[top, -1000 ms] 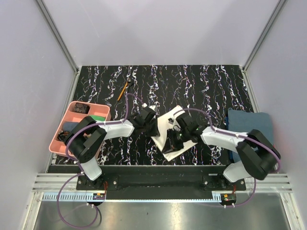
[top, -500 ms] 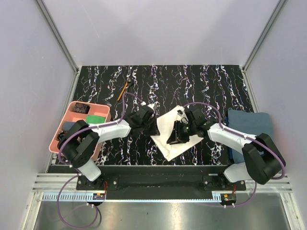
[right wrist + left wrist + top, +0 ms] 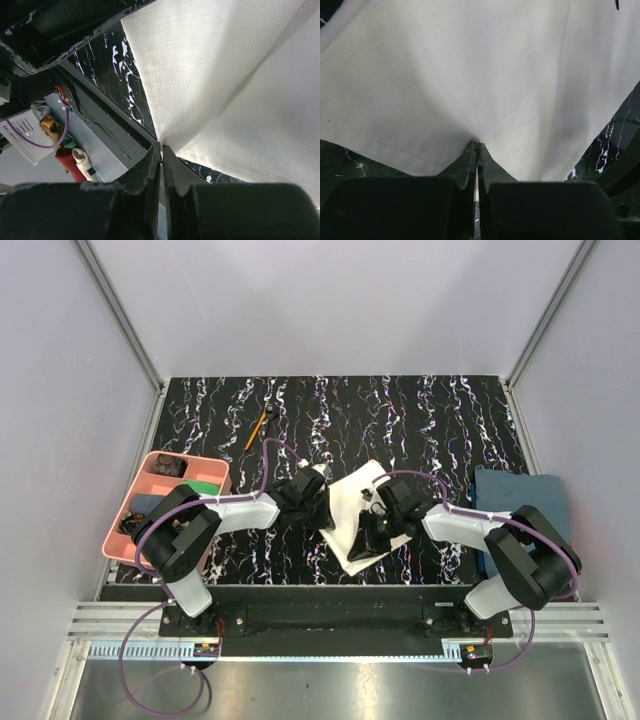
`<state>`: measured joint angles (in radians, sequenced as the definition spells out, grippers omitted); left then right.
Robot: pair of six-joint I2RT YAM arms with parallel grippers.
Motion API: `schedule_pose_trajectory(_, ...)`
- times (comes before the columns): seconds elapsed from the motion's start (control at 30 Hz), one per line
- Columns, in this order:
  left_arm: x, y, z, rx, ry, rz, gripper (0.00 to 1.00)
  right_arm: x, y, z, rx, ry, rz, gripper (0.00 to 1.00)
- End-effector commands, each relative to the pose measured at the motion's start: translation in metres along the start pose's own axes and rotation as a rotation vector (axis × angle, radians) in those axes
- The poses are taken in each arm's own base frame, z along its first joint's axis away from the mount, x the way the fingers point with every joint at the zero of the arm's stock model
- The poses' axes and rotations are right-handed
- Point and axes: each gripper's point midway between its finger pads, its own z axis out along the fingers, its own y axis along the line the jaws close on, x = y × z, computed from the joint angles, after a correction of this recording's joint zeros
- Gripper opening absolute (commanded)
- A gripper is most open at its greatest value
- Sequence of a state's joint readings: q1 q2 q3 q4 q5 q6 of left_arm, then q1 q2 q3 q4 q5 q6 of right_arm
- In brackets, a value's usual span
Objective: Fold the napkin into a case and place the utensils inside
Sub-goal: Fold the square-folded napkin at the center of the board.
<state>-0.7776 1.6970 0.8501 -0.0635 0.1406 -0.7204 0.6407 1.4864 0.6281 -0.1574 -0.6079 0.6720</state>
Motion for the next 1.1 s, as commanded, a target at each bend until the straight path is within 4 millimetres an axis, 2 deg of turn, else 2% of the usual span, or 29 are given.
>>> schedule_pose_trajectory(0.0,0.008,0.019,0.004,-0.067,-0.001,-0.001,0.00,0.002,0.008,0.002,-0.052,0.009,-0.021,0.14)
schedule_pose_trajectory(0.23,0.009,0.021,0.006,-0.072,-0.001,-0.006,0.00,0.009,0.008,0.010,-0.065,0.043,-0.026,0.13)
schedule_pose_trajectory(0.5,0.011,0.027,0.007,-0.093,0.001,-0.001,0.00,0.027,-0.020,0.016,0.005,0.073,0.001,0.12)
schedule_pose_trajectory(0.6,0.009,0.026,0.006,-0.094,-0.002,0.004,0.00,0.028,-0.022,0.015,0.014,0.074,0.001,0.12)
schedule_pose_trajectory(0.7,0.004,0.021,0.003,-0.090,-0.008,0.018,0.00,0.022,-0.012,0.010,0.010,0.069,-0.017,0.12)
schedule_pose_trajectory(0.8,-0.008,0.011,-0.009,-0.069,-0.045,0.038,0.00,0.008,0.003,-0.004,0.020,0.010,-0.060,0.13)
schedule_pose_trajectory(0.83,-0.017,0.002,-0.017,-0.048,-0.069,0.047,0.00,0.003,0.010,-0.010,0.017,-0.018,-0.087,0.13)
schedule_pose_trajectory(0.87,-0.020,-0.001,-0.020,-0.042,-0.076,0.053,0.02,0.000,0.007,-0.013,0.050,-0.033,-0.084,0.13)
schedule_pose_trajectory(0.93,-0.030,-0.010,-0.033,-0.011,-0.100,0.051,0.07,-0.009,0.014,-0.021,0.059,-0.075,-0.117,0.16)
schedule_pose_trajectory(0.97,-0.034,-0.013,-0.038,0.003,-0.114,0.042,0.16,-0.011,0.012,-0.024,0.085,-0.090,-0.119,0.18)
schedule_pose_trajectory(1.03,-0.045,-0.016,-0.052,0.020,-0.147,0.025,0.22,-0.018,0.011,-0.030,0.119,-0.118,-0.152,0.23)
schedule_pose_trajectory(1.07,-0.048,-0.016,-0.056,0.021,-0.160,0.018,0.29,-0.019,0.002,-0.033,0.175,-0.127,-0.148,0.24)
